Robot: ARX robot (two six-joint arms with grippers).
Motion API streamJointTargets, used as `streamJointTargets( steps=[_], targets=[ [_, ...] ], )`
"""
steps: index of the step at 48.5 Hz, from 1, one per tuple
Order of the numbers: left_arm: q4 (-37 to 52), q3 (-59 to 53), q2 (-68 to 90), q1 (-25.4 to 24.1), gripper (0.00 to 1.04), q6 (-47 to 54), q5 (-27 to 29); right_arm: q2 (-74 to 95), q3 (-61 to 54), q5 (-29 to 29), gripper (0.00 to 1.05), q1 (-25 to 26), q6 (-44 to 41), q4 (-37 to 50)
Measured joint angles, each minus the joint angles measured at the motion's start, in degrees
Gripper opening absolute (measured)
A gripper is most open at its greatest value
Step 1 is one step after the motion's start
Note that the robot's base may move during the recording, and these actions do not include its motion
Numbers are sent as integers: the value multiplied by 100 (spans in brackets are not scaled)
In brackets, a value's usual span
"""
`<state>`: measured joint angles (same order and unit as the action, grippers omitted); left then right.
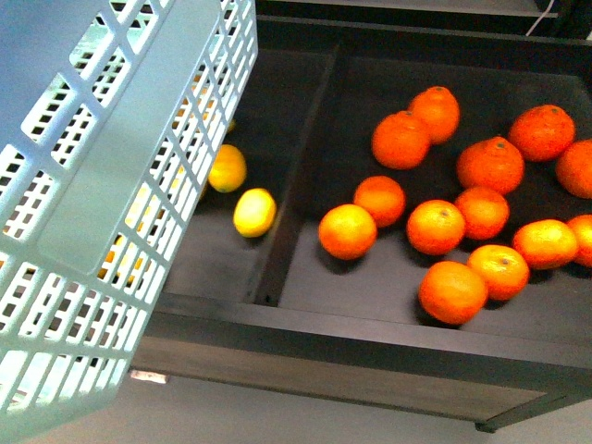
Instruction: Pick lemon and mango into basket
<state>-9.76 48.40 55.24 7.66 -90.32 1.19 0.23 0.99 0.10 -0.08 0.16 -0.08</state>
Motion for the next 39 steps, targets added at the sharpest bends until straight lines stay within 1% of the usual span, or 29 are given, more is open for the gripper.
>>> streamJointTargets(
  steps=[39],
  targets=[
    [0,0,2,0,5,4,9,0,0,-11,96,2,2,4]
  ],
)
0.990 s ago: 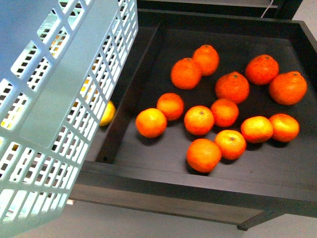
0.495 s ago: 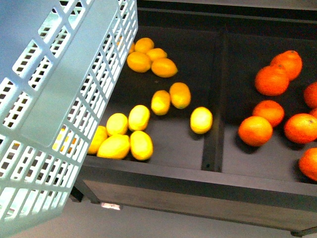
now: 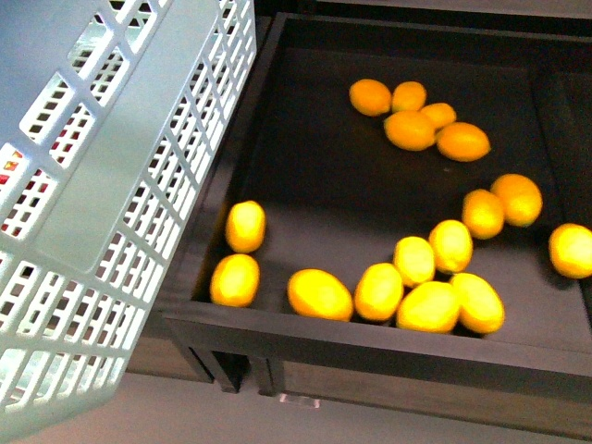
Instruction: Pick lemon and mango into basket
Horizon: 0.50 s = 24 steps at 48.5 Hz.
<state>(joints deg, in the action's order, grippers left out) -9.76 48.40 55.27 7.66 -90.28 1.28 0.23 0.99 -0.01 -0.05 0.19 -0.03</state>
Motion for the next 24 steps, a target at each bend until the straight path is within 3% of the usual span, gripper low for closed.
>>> streamJointTargets(
  steps=[24],
  targets=[
    [0,4,0,0,5,-4,-22,7,0,13,96,0,-2,-4]
  ],
)
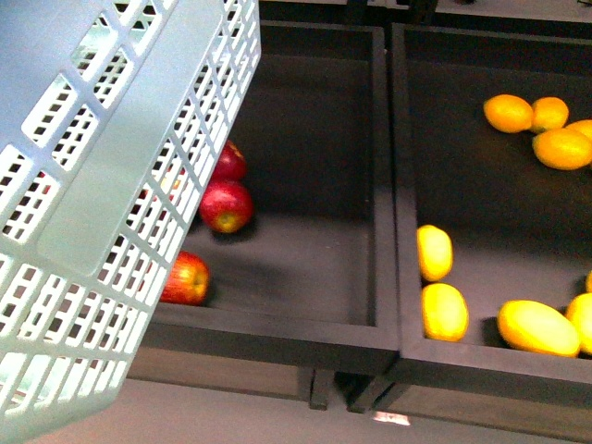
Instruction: Pick lemon and mango into basket
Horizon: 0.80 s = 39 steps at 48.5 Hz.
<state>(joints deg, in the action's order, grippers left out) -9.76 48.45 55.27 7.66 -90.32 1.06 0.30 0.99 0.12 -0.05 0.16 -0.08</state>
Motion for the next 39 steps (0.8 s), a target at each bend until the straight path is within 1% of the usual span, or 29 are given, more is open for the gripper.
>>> streamJointTargets(
  steps=[14,21,22,24,25,26,27,29,30,32,35,39],
  targets=[
    [0,7,7,-9,5,13,13,-2,0,-50,96,0,0,0],
    [-2,7,9,-70,5,109,210,-7,0,-52,96,7,0,0],
    [-153,59,50,-70,5,293,133,-7,0,-48,96,7,0,0],
    [-879,396,236,-39,5,708,-70,-7,0,-33,96,7,0,0],
    [-1086,507,304,-22,5,778,-103,-7,0,-31,96,7,0,0],
    [-1451,730,455,20,5,1108,-149,-7,0,-15,96,7,0,0],
    [-1613,839,542,42,5,1379,-162,-7,0,-15,96,7,0,0],
    [-2085,1235,922,173,5,2262,-210,-9,0,-15,96,7,0,0],
    [-2103,1266,966,188,5,2358,-216,-11,0,-17,96,7,0,0],
    [-2124,1488,1340,332,5,3051,-245,-9,0,-15,96,7,0,0],
    [-2052,1705,1759,483,5,3694,-232,-9,0,-17,96,7,0,0],
    [-1943,1943,2188,625,5,4037,-164,-9,0,-17,96,7,0,0]
  ],
)
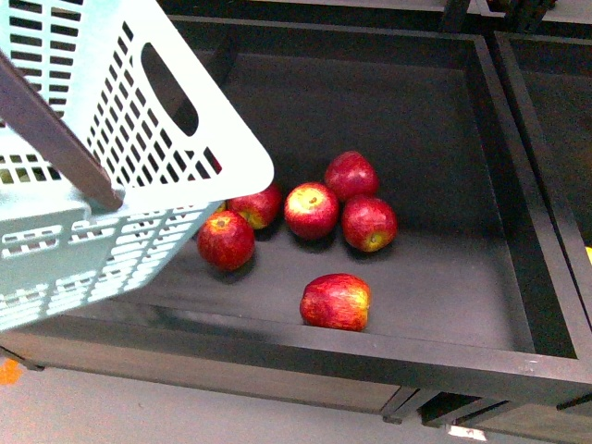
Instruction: Pick lemon and mango into basket
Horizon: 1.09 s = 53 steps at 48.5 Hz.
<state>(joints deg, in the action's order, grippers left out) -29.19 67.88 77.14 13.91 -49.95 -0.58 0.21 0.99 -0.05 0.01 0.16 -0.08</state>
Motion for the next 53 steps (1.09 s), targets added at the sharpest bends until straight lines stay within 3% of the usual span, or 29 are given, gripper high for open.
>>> streamJointTargets(
  steps=[6,14,21,50,53],
  targets=[
    [282,605,739,435,5,256,48,0,0,4,96,0,0,0],
    [619,1121,1241,1390,5,-70,-754,0,0,2,96,0,0,0],
    [855,1169,1298,1915,5,-590,-1060,0,0,4,96,0,0,0],
    [907,1169,1296,2052,5,-649,-1040,11,2,31,96,-2,20,-11],
    [907,1169,1296,2055,5,-649,-1060,595,402,625,96,-44,634,-1034]
  ],
)
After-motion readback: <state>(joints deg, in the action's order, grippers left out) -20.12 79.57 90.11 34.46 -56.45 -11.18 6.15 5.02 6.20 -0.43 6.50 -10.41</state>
